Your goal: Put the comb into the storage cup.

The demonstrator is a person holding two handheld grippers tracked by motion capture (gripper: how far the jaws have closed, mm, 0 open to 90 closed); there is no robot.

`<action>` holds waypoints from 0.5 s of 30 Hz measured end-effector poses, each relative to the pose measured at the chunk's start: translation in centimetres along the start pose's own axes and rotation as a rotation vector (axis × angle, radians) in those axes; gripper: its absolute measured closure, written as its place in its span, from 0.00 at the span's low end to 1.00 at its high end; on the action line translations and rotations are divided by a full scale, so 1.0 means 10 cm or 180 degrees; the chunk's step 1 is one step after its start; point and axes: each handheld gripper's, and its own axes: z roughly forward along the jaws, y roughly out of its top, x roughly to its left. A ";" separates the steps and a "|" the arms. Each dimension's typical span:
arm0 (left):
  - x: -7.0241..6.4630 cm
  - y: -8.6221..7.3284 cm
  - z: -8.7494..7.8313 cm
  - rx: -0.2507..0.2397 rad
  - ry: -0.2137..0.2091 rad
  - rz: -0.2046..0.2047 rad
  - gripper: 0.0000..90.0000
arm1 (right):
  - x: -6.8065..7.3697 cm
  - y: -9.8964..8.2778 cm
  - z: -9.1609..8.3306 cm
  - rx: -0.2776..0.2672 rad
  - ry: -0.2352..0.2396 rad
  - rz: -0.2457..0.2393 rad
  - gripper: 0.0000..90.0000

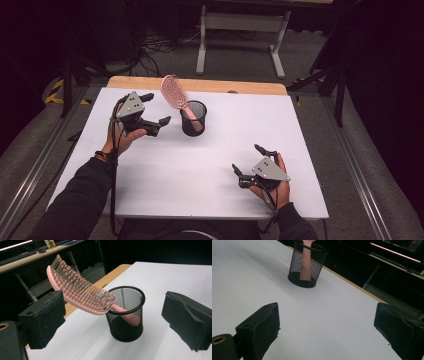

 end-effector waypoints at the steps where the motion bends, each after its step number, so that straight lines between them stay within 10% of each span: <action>1: -0.01 0.00 0.00 0.0000 0.0000 0.0008 0.07 | 0.00 0.00 0.00 -0.0001 0.0003 0.0001 0.07; 15: -0.09 -0.04 -0.09 -0.0002 -0.0110 0.0064 0.07 | 0.00 0.01 0.00 -0.0012 -0.0012 -0.0010 0.07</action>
